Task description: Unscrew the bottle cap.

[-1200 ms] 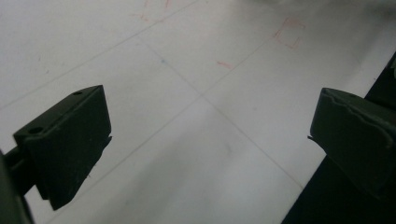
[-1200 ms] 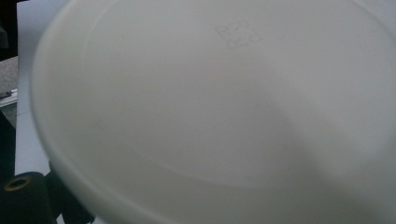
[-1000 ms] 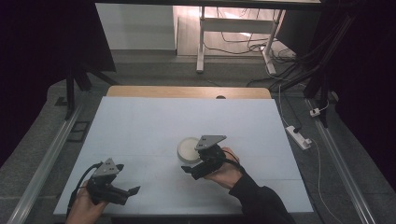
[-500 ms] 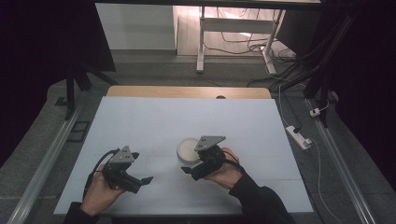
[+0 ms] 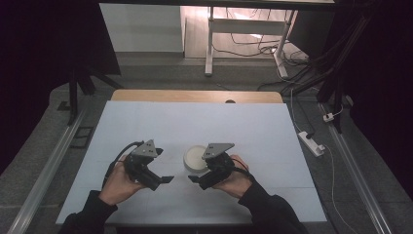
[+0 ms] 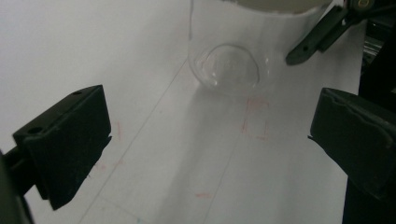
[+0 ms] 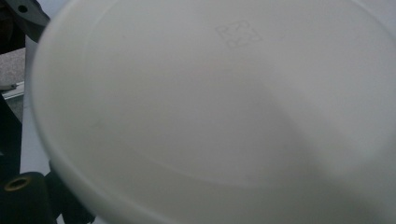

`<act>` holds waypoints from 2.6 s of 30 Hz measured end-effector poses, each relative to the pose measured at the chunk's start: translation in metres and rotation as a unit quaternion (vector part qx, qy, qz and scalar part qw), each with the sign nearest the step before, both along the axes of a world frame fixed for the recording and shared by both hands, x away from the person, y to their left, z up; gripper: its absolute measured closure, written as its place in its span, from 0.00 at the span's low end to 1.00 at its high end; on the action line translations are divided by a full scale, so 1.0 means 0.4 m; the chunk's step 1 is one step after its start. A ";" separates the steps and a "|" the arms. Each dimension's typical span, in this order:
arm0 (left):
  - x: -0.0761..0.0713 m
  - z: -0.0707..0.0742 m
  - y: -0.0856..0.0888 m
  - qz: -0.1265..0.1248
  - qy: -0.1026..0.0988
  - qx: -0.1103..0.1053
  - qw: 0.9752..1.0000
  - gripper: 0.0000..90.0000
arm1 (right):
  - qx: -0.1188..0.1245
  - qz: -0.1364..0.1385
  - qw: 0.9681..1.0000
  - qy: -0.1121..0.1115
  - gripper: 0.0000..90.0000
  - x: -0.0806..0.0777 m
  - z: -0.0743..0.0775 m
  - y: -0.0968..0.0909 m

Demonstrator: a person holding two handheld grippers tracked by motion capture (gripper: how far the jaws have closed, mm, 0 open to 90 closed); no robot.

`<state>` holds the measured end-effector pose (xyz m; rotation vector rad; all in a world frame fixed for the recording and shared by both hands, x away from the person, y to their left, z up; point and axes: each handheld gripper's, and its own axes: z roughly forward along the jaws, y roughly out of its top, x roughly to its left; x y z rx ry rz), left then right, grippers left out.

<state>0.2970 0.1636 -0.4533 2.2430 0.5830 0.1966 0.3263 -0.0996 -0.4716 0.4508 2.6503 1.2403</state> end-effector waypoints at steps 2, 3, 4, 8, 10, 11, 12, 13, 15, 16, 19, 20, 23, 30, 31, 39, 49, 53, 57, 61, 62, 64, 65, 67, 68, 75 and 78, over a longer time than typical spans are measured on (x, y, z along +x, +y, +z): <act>0.009 0.006 -0.012 -0.008 -0.001 -0.001 1.000 0.00 | 0.000 0.001 1.000 0.000 0.07 0.000 0.000 0.000; 0.014 0.009 -0.017 -0.013 -0.002 0.000 1.000 0.00 | 0.000 0.001 1.000 0.000 0.07 0.000 0.000 0.001; 0.018 0.012 -0.023 -0.016 -0.003 0.000 1.000 0.00 | 0.000 0.002 1.000 0.000 0.07 0.000 0.000 0.001; 0.033 0.021 -0.043 -0.034 -0.005 -0.001 0.999 0.00 | 0.001 0.003 1.000 0.001 0.07 -0.002 0.000 0.003; 0.041 0.025 -0.053 -0.045 -0.008 0.002 0.999 0.00 | -0.001 0.005 1.000 0.001 0.07 -0.002 -0.001 0.003; 0.045 0.027 -0.058 -0.049 -0.010 0.002 0.999 0.00 | 0.000 0.006 1.000 0.001 0.07 -0.003 -0.001 0.004; 0.049 0.030 -0.063 -0.055 -0.010 0.000 0.998 0.00 | 0.000 0.007 1.000 0.001 0.07 -0.003 -0.002 0.004; 0.052 0.032 -0.068 -0.061 -0.012 0.001 0.998 0.00 | -0.001 0.009 1.000 0.002 0.07 -0.004 -0.002 0.005; 0.060 0.038 -0.086 -0.079 -0.014 0.000 0.997 0.00 | -0.001 0.013 1.000 0.000 0.07 -0.005 -0.003 0.006; 0.060 0.038 -0.086 -0.079 -0.014 0.000 0.997 0.00 | -0.002 0.014 1.000 0.000 0.07 -0.005 -0.003 0.007; 0.066 0.042 -0.104 -0.106 -0.011 -0.002 0.994 0.00 | -0.001 0.017 1.000 0.002 0.07 -0.008 -0.003 0.009; 0.068 0.042 -0.110 -0.113 -0.009 -0.005 0.994 0.00 | -0.001 0.019 1.000 0.002 0.07 -0.009 -0.003 0.009; 0.076 0.042 -0.131 -0.139 -0.008 -0.008 0.990 0.00 | -0.002 0.025 1.000 0.000 0.07 -0.010 -0.003 0.010; 0.082 0.044 -0.148 -0.179 -0.012 -0.023 0.983 0.03 | -0.002 0.047 0.999 0.002 0.07 -0.019 -0.003 0.015; 0.082 0.044 -0.148 -0.179 -0.012 -0.023 0.983 0.04 | -0.002 0.051 0.999 0.000 0.07 -0.020 -0.003 0.016; 0.075 0.045 -0.152 -0.181 -0.020 -0.020 0.983 0.08 | -0.003 0.055 0.998 0.000 0.07 -0.023 -0.003 0.019; 0.063 0.048 -0.179 -0.096 -0.007 0.001 0.995 0.09 | -0.013 0.019 1.000 -0.001 0.07 -0.012 -0.010 0.016; 0.057 0.053 -0.191 -0.062 -0.005 0.006 0.998 0.09 | -0.012 0.001 1.000 0.002 0.07 -0.008 -0.008 0.013; 0.054 0.054 -0.198 -0.054 -0.008 0.011 0.998 0.08 | -0.010 0.000 1.000 0.003 0.07 -0.006 -0.009 0.010; 0.055 0.058 -0.193 -0.070 -0.016 0.009 0.997 0.02 | -0.004 0.011 1.000 0.003 0.07 -0.008 -0.005 0.008; 0.055 0.061 -0.190 -0.078 -0.015 0.010 0.997 0.01 | -0.001 0.015 1.000 0.004 0.07 -0.010 -0.004 0.009; 0.053 0.068 -0.181 -0.092 -0.021 0.015 0.995 0.00 | 0.000 0.019 1.000 0.004 0.07 -0.011 -0.004 0.010; 0.054 0.071 -0.175 -0.101 -0.021 0.018 0.994 0.00 | 0.000 0.023 1.000 0.003 0.07 -0.013 -0.004 0.010; 0.055 0.076 -0.161 -0.123 -0.023 0.019 0.992 0.00 | 0.002 0.039 0.999 0.004 0.07 -0.019 -0.004 0.013; 0.055 0.076 -0.155 -0.137 -0.018 0.015 0.990 0.00 | 0.003 0.044 0.999 0.006 0.07 -0.021 -0.004 0.015; 0.059 0.065 -0.137 -0.212 -0.010 0.000 0.977 0.04 | 0.007 0.085 0.996 0.010 0.07 -0.038 -0.002 0.026; 0.053 0.064 -0.139 -0.231 -0.015 -0.003 0.973 0.06 | 0.004 0.100 0.995 0.009 0.07 -0.045 -0.002 0.030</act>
